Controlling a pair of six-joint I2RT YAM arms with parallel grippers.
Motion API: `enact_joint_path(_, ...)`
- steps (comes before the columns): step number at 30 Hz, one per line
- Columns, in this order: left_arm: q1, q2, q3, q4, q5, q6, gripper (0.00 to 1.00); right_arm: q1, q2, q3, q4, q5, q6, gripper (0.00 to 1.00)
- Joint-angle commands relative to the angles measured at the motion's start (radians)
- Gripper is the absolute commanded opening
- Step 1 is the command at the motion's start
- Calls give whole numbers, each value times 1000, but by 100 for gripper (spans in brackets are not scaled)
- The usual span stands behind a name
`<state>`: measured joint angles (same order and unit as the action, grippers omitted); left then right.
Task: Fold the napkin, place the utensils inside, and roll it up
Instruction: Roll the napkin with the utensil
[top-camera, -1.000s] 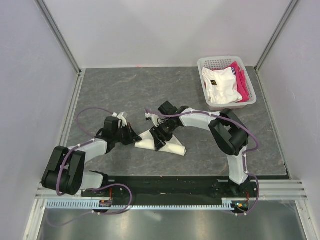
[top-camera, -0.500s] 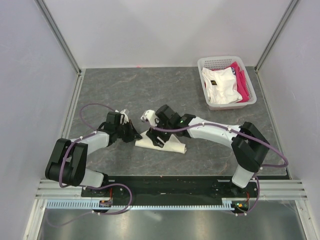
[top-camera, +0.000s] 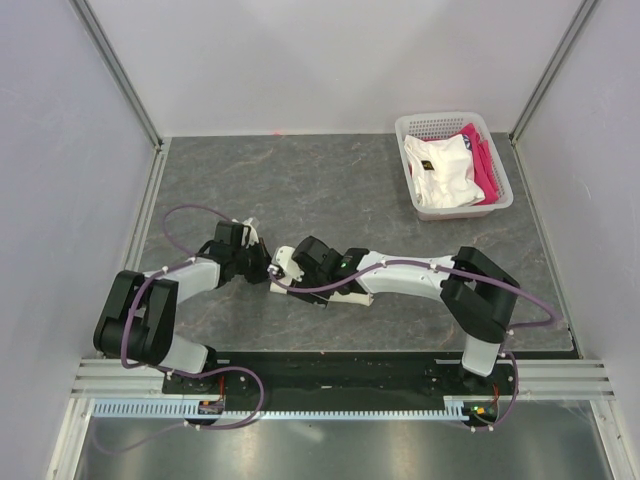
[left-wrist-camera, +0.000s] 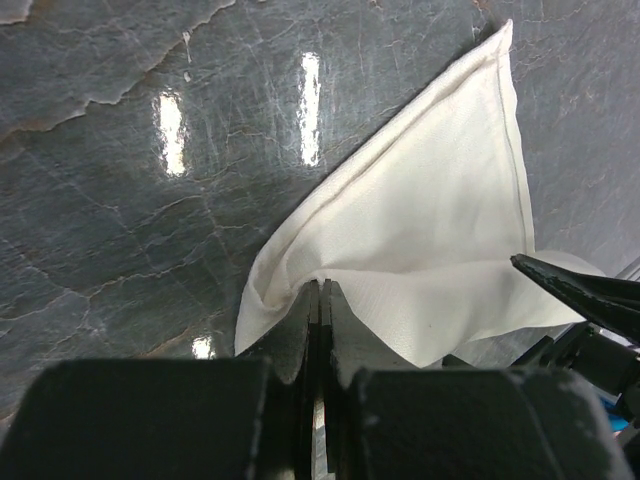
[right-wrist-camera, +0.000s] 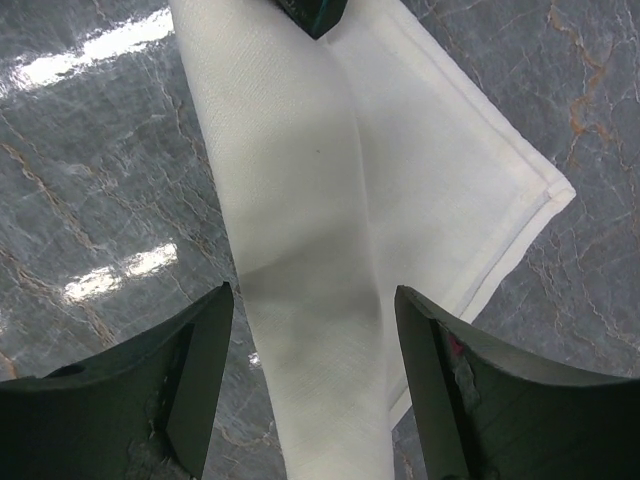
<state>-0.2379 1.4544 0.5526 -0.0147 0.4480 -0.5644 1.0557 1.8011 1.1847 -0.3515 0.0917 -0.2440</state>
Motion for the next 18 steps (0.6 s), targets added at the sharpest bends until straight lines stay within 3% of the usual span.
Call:
enact_joint_path(1,-3,15,26,-21,-8,38,2,3,24,12,3,-1,-26,74)
enact_joint_path(13,-3,29,38,-22,0,49,2,1,89,33,-15,51,-29,70)
enact_joint_path(18,-3,38,47,-22,14,55,2,-3,106,39,-15,31,-31,61)
